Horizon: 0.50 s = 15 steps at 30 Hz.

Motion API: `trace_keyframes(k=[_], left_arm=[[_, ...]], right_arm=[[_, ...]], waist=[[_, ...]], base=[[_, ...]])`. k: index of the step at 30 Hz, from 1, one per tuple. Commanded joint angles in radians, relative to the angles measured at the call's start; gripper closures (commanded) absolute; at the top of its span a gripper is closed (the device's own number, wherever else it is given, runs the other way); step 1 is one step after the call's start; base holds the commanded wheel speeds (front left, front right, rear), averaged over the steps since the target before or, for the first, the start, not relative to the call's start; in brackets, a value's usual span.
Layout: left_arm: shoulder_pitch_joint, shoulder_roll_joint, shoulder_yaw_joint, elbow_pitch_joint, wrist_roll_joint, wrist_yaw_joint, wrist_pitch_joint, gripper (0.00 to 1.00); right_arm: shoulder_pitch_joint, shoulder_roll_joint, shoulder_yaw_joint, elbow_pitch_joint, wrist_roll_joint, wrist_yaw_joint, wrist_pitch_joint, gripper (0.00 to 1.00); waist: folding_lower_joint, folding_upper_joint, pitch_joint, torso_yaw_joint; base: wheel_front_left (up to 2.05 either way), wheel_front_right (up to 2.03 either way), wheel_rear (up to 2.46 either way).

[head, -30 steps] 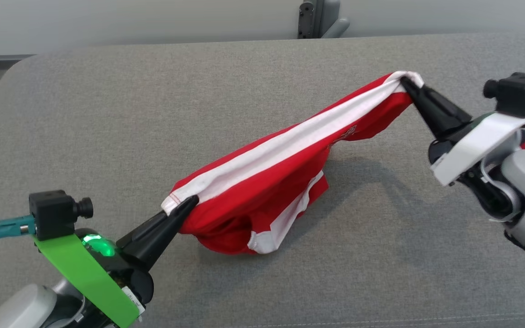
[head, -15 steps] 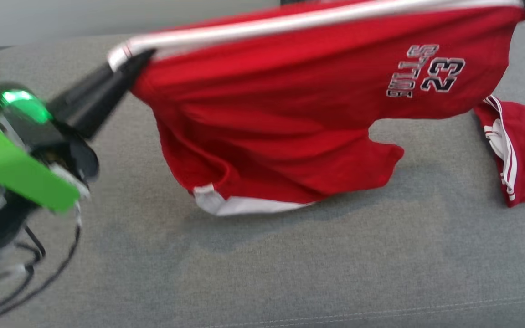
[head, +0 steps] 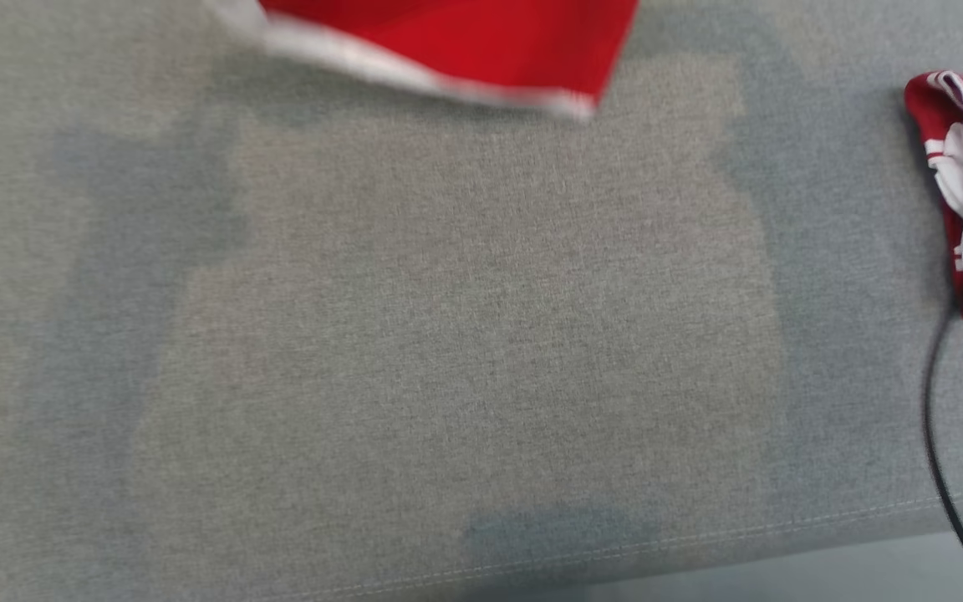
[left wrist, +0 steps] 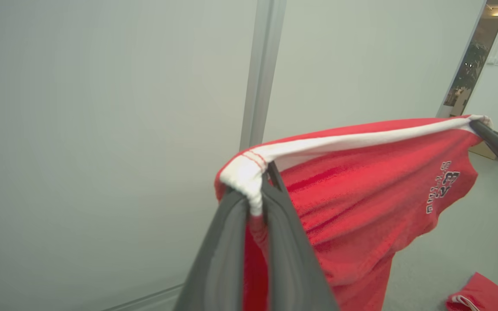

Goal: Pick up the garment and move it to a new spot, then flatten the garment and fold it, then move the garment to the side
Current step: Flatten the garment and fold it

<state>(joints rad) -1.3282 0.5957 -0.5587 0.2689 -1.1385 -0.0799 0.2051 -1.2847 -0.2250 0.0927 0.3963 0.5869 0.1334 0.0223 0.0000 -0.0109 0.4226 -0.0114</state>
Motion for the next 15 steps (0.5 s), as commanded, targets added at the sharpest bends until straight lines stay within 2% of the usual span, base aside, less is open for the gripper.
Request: trace_keyframes(k=[1, 5, 8, 11, 15], left_arm=[[-0.066, 0.006, 0.021, 0.066, 0.058, 0.012, -0.06, 1.0], [-0.242, -0.054, 0.027, 0.254, 0.206, 0.023, -0.272, 1.0], [-0.325, -0.099, 0.023, 0.359, 0.263, 0.002, -0.398, 1.0], [-0.32, -0.131, -0.019, 0.435, 0.309, -0.03, -0.446, 1.0], [-0.249, -0.137, -0.052, 0.448, 0.32, -0.05, -0.469, 1.0]], right_arm=[[-0.067, 0.023, -0.041, 0.046, -0.049, -0.005, -0.049, 1.0], [-0.269, 0.127, -0.157, 0.201, -0.196, -0.008, -0.227, 1.0], [-0.365, 0.158, -0.193, 0.263, -0.249, -0.008, -0.278, 1.0], [-0.35, 0.171, -0.12, 0.296, -0.207, -0.005, -0.289, 1.0], [-0.21, 0.171, 0.013, 0.207, -0.116, -0.004, -0.288, 1.0]], waist=[[0.0, 0.0109, 0.112, -0.047], [0.0, 0.0109, 0.17, -0.073], [0.0, 0.0109, 0.224, -0.087], [0.0, 0.0109, 0.254, -0.094], [0.0, 0.0109, 0.276, -0.104]], base=[[0.0, 0.0, 0.0], [0.0, 0.0, 0.0], [0.0, 0.0, 0.0], [0.0, 0.0, 0.0], [0.0, 0.0, 0.0]])
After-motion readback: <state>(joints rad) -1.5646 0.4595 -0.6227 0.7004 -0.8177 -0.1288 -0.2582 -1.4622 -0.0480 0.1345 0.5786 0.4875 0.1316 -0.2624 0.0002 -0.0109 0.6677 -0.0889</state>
